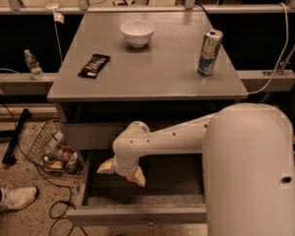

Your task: Place orange into middle drawer

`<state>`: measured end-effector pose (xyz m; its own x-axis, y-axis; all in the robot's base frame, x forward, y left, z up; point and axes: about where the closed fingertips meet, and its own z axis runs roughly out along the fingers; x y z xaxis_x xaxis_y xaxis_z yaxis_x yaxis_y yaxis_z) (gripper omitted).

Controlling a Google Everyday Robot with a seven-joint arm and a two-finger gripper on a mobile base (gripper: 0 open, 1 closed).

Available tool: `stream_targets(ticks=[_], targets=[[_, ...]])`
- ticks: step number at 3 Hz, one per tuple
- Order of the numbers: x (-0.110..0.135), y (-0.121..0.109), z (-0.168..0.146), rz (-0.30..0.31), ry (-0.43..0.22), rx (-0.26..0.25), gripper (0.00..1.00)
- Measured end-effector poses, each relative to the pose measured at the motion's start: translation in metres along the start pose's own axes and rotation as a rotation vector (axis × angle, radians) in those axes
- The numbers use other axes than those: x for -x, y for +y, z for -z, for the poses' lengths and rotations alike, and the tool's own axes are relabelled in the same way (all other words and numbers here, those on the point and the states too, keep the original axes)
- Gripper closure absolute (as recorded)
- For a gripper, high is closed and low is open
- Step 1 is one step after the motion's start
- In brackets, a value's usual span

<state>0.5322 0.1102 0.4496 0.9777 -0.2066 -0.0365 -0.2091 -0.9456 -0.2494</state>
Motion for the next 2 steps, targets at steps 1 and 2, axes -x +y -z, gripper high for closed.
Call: stream_targets(ticks=[1, 2], targets=[[-0.009, 0.007, 0.035, 0.006, 0.076, 0.039, 0.00], [-0.019, 0.026, 0.075, -0.021, 0.126, 0.079, 0.00]])
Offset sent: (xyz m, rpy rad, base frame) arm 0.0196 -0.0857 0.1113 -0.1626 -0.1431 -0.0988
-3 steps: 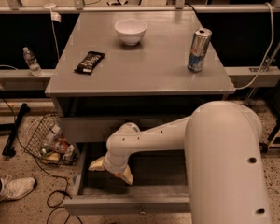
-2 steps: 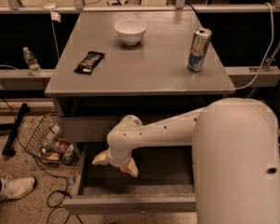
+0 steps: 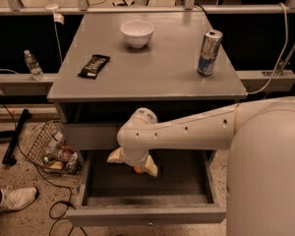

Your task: Place orange into middle drawer

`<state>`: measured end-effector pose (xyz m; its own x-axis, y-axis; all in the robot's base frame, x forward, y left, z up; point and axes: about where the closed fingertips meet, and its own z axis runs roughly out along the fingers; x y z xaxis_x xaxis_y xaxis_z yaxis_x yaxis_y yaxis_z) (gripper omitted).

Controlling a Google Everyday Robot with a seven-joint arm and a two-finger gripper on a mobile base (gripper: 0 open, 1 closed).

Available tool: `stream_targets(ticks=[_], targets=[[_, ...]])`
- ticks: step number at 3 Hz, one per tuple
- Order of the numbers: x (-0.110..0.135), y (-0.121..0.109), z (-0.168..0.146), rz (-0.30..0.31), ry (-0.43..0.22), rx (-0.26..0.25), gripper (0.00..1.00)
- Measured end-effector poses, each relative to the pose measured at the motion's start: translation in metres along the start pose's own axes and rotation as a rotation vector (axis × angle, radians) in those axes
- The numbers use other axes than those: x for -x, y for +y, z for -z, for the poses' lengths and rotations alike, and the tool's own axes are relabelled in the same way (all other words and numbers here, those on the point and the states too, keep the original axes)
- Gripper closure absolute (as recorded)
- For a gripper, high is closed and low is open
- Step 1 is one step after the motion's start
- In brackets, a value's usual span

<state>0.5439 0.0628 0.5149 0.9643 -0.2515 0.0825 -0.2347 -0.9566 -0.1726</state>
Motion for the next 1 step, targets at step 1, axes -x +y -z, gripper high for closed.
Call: stream_targets(ticks=[1], targets=[[-0.0033, 0.0033, 0.0084, -0.004, 0.012, 0.007, 0.00]])
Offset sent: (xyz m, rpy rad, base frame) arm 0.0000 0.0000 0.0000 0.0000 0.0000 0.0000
